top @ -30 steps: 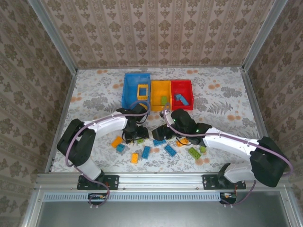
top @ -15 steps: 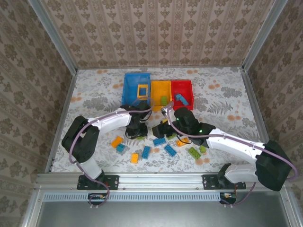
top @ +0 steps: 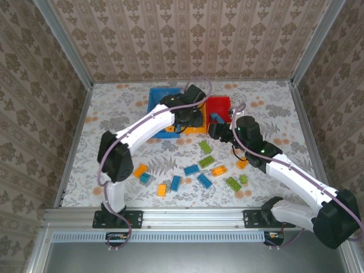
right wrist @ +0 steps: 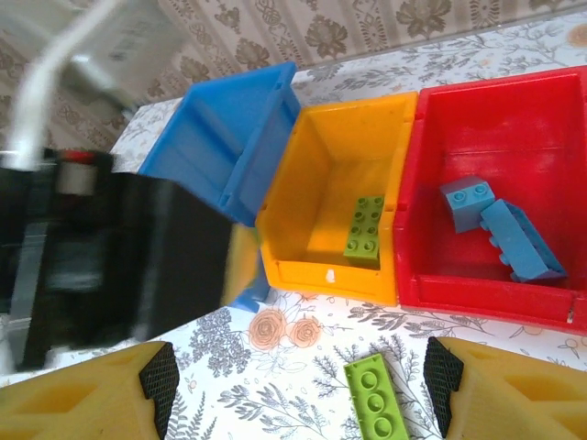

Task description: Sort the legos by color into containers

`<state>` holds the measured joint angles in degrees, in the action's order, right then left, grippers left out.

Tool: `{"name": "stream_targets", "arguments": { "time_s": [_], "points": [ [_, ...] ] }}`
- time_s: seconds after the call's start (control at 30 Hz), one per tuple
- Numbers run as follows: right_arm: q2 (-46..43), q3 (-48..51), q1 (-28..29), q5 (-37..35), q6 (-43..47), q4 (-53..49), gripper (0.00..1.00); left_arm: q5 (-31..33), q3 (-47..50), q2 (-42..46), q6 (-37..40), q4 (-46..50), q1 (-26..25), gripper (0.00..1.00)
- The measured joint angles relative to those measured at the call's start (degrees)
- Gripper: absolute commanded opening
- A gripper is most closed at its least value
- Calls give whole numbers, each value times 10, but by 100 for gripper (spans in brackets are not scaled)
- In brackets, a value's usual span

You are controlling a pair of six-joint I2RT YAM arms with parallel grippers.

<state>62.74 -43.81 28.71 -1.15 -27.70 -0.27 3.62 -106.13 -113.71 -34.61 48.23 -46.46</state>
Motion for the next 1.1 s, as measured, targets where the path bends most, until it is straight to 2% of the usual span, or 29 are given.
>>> {"name": "stream_targets", "arguments": {
  "time_s": [0.27, 0.57, 0.8, 1.0, 1.1],
  "points": [
    [0, -4, -9, 4, -12, -1, 75, 34, -129, -139, 43, 19, 23, 28],
    [0, -2, -29, 31, -24, 3, 75, 55, -208, -213, 51, 47, 37, 31],
    [0, 7, -36, 41, -26, 3, 75, 57, -216, -242, 51, 69, 37, 35],
    [0, 11, -40, 44, -26, -1, 75, 56, -216, -245, 49, 78, 37, 49],
    [0, 12, -42, 44, -26, -3, 76, 54, -216, -245, 47, 84, 37, 52]
  ]
}}
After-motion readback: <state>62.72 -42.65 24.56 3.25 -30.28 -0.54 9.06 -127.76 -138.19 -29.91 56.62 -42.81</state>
